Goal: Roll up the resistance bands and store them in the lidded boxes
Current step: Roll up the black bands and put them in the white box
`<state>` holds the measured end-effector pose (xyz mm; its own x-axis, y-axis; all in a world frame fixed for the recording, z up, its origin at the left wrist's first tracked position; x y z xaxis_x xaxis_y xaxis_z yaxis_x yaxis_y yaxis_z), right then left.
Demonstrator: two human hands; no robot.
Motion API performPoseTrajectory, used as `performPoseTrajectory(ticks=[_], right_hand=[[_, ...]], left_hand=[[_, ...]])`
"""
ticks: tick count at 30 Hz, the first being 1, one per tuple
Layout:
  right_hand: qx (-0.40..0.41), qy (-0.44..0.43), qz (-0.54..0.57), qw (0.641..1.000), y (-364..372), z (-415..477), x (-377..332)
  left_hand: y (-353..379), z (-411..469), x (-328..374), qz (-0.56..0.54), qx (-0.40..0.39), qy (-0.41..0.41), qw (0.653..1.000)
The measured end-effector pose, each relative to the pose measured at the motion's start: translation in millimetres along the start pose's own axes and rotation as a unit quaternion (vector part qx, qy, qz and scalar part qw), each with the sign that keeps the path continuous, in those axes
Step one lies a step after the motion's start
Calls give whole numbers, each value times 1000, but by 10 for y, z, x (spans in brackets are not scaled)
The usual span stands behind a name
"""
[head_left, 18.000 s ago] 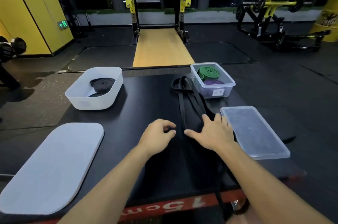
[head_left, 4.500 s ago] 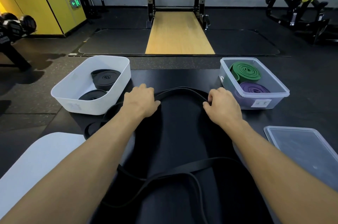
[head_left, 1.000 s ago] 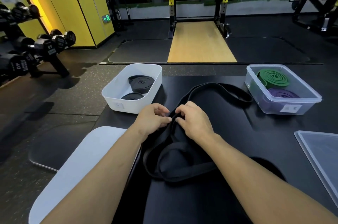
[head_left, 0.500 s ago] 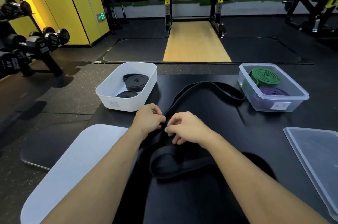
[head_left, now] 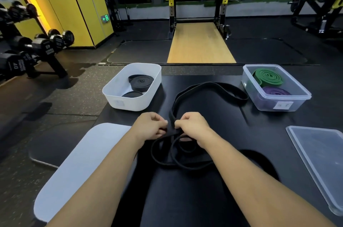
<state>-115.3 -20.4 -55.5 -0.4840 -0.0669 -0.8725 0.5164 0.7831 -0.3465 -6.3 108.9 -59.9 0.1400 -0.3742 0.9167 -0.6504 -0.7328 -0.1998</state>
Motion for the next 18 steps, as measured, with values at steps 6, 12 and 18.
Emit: performPoseTrajectory(ticks=[6,12,18], right_hand=[[-46,12,102,994,20,-84,7],[-58,-4,83,995,-6,-253,-28],[-90,-13,52,994,-64,-487,-32]], left_hand=[[-65,-396,-45,-38,-134,-86,986],[-59,-545,-61,-105,-144,-106,978],[-39,-584,-79,-120,-143,-76,979]])
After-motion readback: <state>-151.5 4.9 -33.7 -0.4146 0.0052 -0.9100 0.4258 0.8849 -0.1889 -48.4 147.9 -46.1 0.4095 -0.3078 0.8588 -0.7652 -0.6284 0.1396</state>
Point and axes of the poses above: each hand's wrist, its own z-axis towards the middle knuckle, its own y-axis out of the palm, x = y × z, the point moved 1 cm from there along z, towards the middle knuckle, and after that the axes turned 2 degrees about -z, right-handed, at the moved point
